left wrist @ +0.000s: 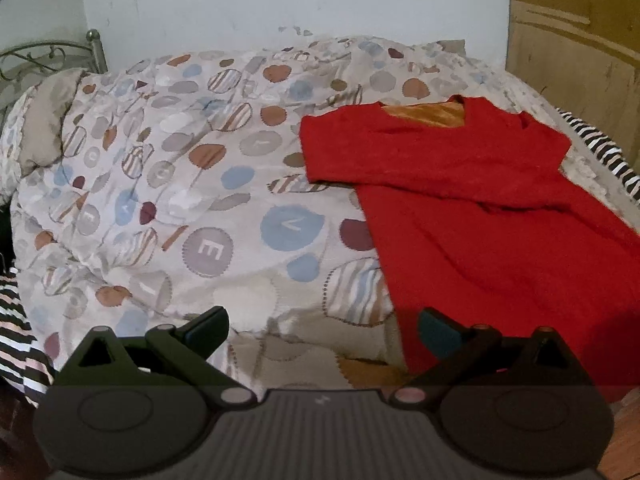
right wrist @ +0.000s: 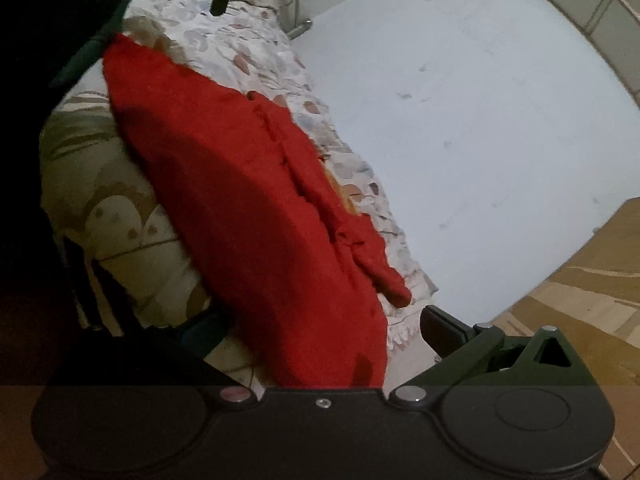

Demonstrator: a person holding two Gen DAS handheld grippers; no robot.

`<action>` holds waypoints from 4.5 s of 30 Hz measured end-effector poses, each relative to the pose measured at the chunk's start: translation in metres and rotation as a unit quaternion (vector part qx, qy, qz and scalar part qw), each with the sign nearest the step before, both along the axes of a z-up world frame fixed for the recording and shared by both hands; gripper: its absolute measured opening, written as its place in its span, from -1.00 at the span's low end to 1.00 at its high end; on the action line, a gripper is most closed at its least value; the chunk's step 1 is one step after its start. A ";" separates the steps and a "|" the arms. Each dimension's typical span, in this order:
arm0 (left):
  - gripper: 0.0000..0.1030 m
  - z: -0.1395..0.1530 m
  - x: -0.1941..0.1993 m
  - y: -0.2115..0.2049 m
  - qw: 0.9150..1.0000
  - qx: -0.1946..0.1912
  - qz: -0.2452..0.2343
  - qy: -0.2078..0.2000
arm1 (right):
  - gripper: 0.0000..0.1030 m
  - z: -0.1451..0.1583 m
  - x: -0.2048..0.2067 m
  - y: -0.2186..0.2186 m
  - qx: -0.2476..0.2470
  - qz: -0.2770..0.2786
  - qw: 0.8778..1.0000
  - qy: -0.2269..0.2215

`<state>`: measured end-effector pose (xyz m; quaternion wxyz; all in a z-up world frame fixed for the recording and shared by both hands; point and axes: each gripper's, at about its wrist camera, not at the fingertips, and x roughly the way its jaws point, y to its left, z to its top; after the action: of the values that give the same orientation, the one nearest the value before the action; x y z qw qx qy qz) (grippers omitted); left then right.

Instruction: Fold small clothes

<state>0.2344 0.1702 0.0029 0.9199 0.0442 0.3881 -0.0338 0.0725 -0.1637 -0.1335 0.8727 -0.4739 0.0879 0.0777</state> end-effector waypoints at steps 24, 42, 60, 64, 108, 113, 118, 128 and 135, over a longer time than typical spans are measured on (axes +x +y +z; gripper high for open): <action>0.99 -0.016 -0.068 -0.121 0.955 -0.036 -0.294 0.016 | -0.77 0.060 0.031 0.015 0.094 0.066 0.984 0.136; 0.70 -0.076 -0.055 -0.218 0.939 0.221 -0.257 -0.064 | -0.80 0.173 0.140 -0.019 0.351 0.014 0.847 0.398; -0.86 -0.014 -0.013 -0.079 0.986 -0.002 -0.154 -0.064 | -0.82 0.185 0.154 -0.040 0.439 0.003 0.819 0.370; -0.87 0.005 -0.016 -0.075 0.983 -0.026 -0.146 -0.109 | -0.81 0.179 0.135 -0.027 0.388 0.003 0.865 0.317; -0.92 0.060 -0.232 -0.086 0.933 0.034 -0.149 -0.327 | -0.91 0.114 -0.087 -0.017 0.137 -0.037 0.980 -0.143; -0.92 0.080 -0.271 -0.085 0.932 0.024 -0.150 -0.329 | -0.91 0.139 -0.122 -0.021 0.152 -0.019 0.976 -0.155; -0.92 0.085 -0.296 -0.086 0.936 0.026 -0.158 -0.313 | -0.90 0.150 -0.146 -0.024 0.153 -0.013 0.976 -0.157; -0.92 0.083 -0.257 -0.077 0.950 0.017 -0.167 -0.265 | -0.90 0.157 -0.131 -0.018 0.133 -0.002 0.983 -0.123; -0.91 0.119 -0.152 -0.075 0.960 0.040 -0.170 -0.217 | -0.89 0.203 -0.030 -0.019 0.136 0.009 0.988 -0.073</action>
<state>0.0824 0.0957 0.1220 0.9601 0.1525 0.1671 -0.1641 0.0427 -0.1825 0.0699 0.9324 -0.3560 0.0086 0.0621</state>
